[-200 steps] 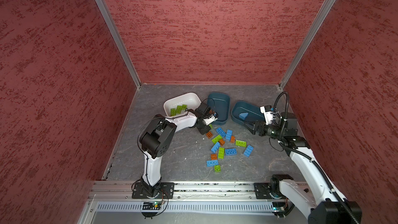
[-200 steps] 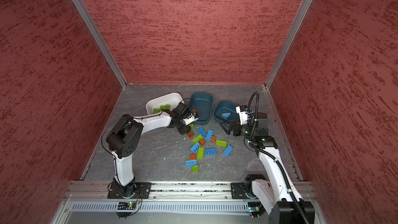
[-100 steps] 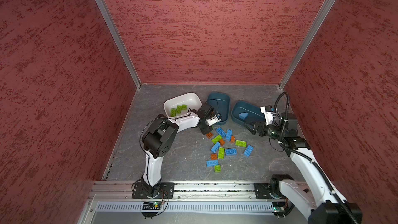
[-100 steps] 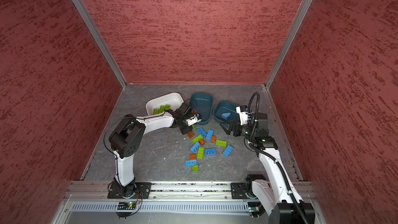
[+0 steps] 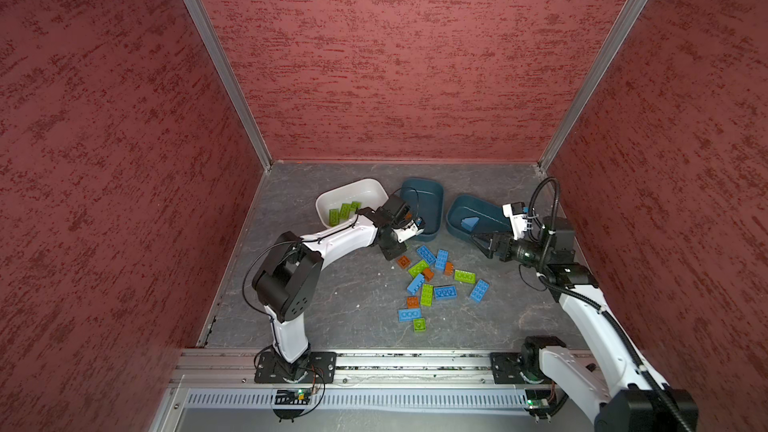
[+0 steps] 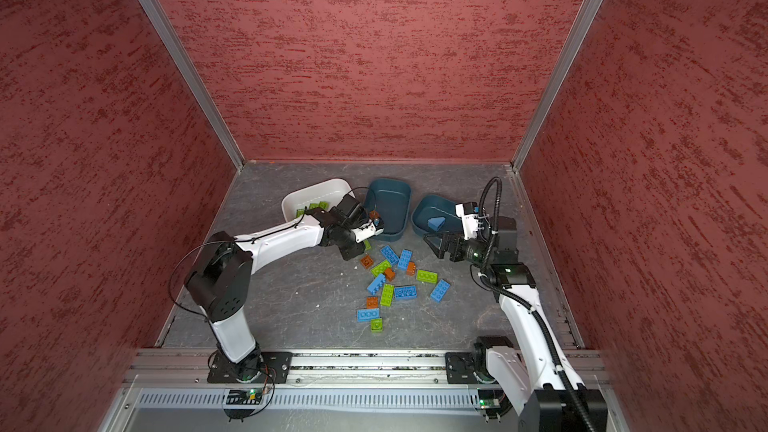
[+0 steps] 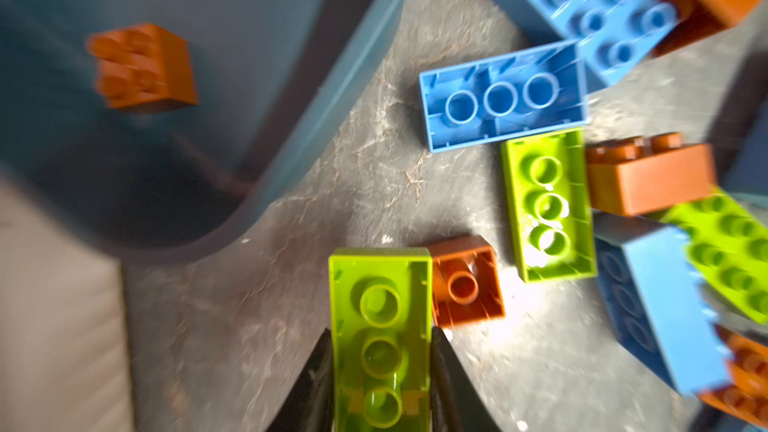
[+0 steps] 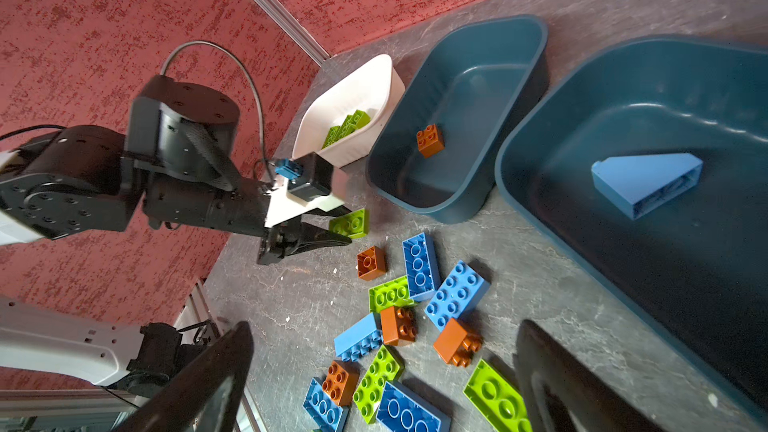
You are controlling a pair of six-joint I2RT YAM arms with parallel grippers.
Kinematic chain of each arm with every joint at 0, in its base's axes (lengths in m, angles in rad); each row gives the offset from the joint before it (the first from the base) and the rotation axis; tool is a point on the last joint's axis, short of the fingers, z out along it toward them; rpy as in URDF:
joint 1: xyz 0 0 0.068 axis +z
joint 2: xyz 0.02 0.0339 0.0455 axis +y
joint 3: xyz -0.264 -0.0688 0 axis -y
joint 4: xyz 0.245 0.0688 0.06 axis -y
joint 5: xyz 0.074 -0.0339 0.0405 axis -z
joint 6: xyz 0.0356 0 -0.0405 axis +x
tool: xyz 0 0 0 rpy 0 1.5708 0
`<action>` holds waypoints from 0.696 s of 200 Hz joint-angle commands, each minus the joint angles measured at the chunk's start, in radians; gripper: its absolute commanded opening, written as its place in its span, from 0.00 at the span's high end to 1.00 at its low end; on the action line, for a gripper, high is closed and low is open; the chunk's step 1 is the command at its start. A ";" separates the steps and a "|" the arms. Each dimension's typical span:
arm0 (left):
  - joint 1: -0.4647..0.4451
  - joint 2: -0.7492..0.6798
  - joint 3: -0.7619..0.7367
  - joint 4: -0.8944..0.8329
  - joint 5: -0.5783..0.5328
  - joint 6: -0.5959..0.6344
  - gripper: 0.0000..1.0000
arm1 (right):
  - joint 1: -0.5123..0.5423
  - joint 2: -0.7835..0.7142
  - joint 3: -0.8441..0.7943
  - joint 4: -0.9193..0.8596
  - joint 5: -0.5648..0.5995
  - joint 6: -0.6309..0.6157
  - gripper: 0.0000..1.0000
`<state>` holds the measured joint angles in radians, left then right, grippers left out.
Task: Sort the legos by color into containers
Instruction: 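Return the left gripper to the pile and grasp a lime-green brick, then carry the lime-green brick into the white tub and open the left gripper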
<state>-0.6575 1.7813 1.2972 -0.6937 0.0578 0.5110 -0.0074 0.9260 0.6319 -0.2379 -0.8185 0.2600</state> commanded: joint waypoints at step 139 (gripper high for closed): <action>0.353 0.228 0.398 0.023 -0.118 -0.172 0.72 | 0.076 0.080 -0.014 0.192 -0.020 0.090 0.01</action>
<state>-0.3229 1.9404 1.6436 -0.6884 -0.0326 0.2974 0.0597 0.9993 0.6224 -0.0769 -0.8486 0.3527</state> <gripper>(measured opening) 0.338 0.989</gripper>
